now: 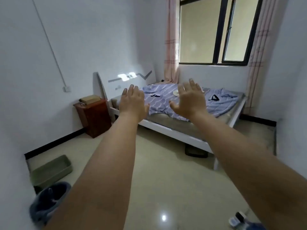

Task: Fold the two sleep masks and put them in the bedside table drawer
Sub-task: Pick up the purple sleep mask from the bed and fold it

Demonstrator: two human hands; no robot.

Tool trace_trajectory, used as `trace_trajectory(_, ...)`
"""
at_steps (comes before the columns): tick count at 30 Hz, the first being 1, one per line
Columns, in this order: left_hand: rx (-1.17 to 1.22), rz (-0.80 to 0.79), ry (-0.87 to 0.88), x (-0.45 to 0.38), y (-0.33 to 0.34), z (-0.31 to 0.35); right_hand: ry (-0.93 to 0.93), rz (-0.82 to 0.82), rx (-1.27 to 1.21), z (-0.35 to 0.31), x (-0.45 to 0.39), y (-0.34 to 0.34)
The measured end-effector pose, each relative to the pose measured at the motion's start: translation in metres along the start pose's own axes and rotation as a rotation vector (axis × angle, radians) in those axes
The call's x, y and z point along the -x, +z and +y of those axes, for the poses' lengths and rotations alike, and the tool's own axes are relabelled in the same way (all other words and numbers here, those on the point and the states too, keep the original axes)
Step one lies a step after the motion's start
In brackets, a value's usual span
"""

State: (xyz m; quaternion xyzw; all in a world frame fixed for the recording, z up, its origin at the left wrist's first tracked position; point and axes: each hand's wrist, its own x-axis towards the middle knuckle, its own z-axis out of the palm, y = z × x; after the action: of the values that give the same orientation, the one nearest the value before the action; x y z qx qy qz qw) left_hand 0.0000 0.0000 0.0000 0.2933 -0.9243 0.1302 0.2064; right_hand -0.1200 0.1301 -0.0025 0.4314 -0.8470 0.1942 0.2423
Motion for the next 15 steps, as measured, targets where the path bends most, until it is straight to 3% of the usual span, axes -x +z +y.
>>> trace_trajectory(6, 0.088, -0.193, 0.031, -0.028, 0.098, 0.000, 0.082, -0.220, 0.030, 0.022, -0.006, 0.101)
trace_trajectory(15, 0.143, -0.315, 0.076, -0.187, 0.265, 0.008, 0.103, -0.278, 0.034, 0.112, -0.134, 0.274)
